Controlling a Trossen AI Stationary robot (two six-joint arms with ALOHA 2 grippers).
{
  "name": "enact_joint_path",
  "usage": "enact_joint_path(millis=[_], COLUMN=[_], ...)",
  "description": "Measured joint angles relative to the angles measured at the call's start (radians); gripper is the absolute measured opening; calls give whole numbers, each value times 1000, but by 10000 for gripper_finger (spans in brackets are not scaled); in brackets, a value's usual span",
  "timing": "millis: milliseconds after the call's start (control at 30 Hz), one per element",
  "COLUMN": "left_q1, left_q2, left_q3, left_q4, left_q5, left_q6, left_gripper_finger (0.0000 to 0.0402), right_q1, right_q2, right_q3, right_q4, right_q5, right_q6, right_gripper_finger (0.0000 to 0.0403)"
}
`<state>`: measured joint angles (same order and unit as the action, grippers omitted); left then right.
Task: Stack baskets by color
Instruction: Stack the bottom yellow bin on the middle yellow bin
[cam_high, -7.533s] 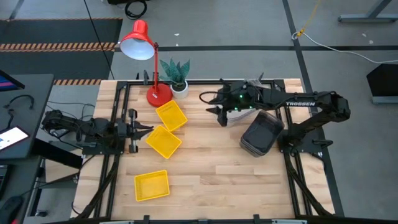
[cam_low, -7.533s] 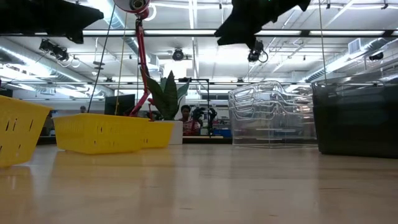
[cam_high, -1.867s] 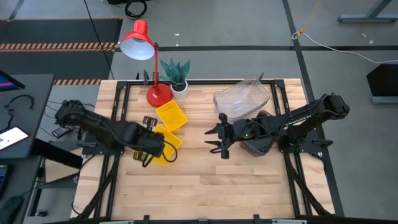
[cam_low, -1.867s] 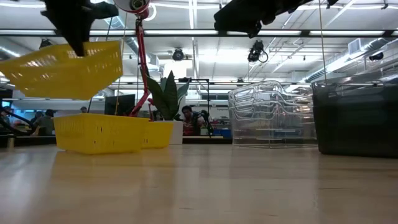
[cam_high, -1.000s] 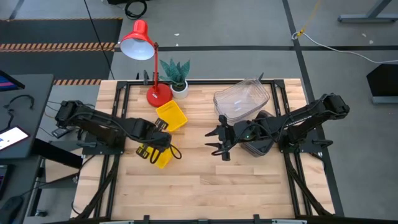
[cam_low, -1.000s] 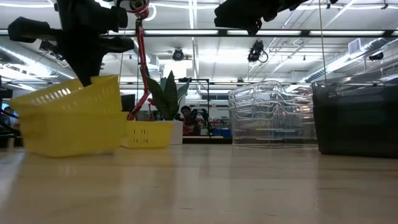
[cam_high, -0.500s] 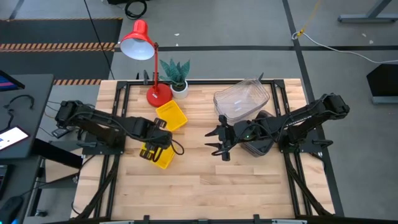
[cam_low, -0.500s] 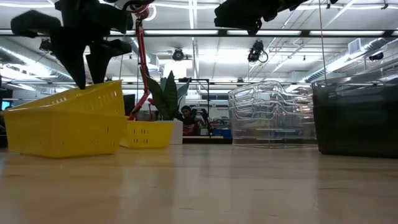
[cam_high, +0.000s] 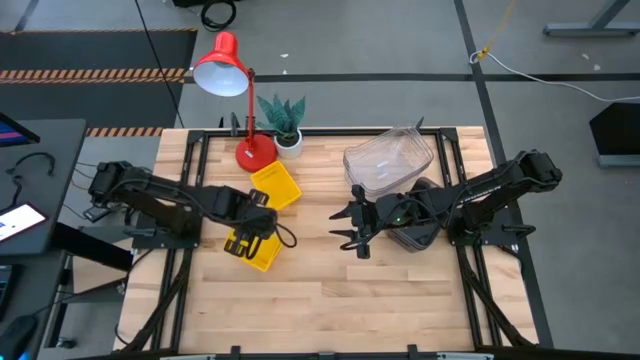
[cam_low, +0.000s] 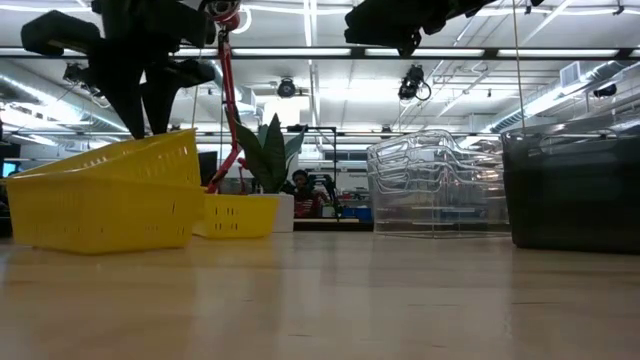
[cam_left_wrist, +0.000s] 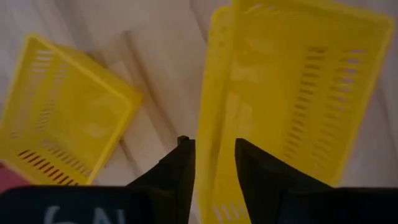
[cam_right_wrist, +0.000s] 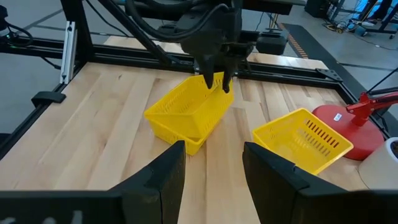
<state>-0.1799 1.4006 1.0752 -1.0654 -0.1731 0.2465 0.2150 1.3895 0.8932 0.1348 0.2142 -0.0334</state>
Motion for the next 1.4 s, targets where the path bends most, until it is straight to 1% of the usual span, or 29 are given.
enact_joint_path(millis=[100,200,300,433,567,633,667,833,1067,1233,1400], left_q1=[-15,-15,-15,-13,-13,-13,-13,-7,66,119,145], left_q2=[0,0,0,0,0,0,0,0,-1,1,33], left_q3=[-13,-37,-51,-53,-53,-53,-52,-49,16,12,0], left_q4=[7,20,24,26,24,23,24,15,-49,-57,-40], left_q5=[-54,-58,-59,-59,-55,-37,-27,10,148,263,282], left_q6=[-15,-25,-38,-48,-47,-47,-48,-47,-60,-52,-1], left_gripper_finger=[128,139,136,106,52,23,16,16,14,14,14], right_q1=[0,0,0,0,0,0,0,0,0,0,0], right_q2=[0,0,0,0,0,0,0,0,0,0,0], right_q3=[0,0,0,0,0,0,0,0,0,0,0], right_q4=[0,0,0,2,3,3,3,4,7,6,6], right_q5=[0,0,0,0,0,0,0,0,-1,-12,-25], right_q6=[0,-2,-2,-3,-3,-1,1,3,3,3,3], right_gripper_finger=[166,166,166,166,166,166,166,166,166,166,166])
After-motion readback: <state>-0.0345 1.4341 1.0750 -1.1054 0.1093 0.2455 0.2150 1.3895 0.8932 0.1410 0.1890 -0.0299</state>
